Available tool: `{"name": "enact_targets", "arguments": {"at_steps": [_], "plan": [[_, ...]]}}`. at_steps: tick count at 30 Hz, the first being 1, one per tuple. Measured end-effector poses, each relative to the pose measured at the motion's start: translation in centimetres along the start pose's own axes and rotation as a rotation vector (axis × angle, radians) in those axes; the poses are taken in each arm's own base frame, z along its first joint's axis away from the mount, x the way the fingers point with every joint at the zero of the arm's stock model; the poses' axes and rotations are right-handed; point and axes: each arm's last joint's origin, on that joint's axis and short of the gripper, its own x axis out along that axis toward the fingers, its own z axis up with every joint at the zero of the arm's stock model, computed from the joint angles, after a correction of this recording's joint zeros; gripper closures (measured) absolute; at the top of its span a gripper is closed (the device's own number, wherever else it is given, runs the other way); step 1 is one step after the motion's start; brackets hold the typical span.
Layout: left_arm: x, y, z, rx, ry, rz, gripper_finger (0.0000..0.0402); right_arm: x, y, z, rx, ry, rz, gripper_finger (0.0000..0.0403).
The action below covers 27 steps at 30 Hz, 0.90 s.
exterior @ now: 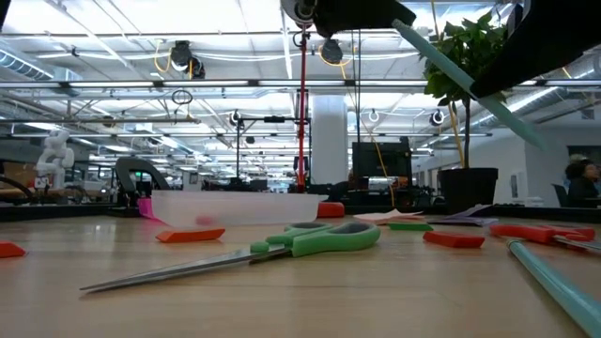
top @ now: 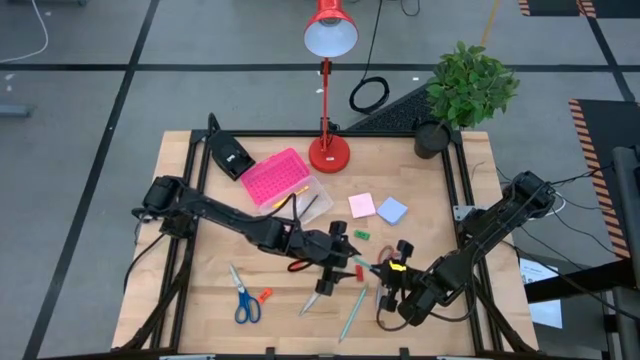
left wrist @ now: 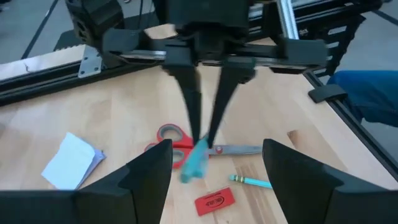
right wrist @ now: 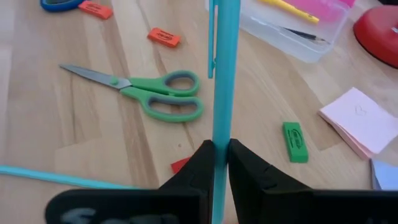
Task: Pack school essentials
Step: Put the light blue pen into the pink supply box
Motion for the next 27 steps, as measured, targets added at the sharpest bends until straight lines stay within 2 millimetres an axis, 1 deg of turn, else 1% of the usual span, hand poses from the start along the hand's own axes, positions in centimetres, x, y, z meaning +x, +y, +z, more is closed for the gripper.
{"name": "enact_targets", "arguments": {"at_steps": [5,8,19,27], "plan": [[0.67,0.40,-0.52,-0.048,0.012,0.008,0.0149,0.00,0.22,0.25,-0.012,-0.028,0.010,0.0378],[0.81,0.46,-0.74,-0.053,0.025,-0.003,0.0158,0.01,0.17,0.29,-0.013,-0.041,-0.002,0.0378],[0.81,0.71,-0.68,-0.057,0.016,-0.034,0.0243,0.01,0.13,0.34,-0.013,-0.061,-0.020,0.0378],[0.82,0.85,-0.62,-0.058,0.009,-0.031,0.0290,0.01,0.13,0.40,-0.009,-0.074,-0.027,0.0378]]}}
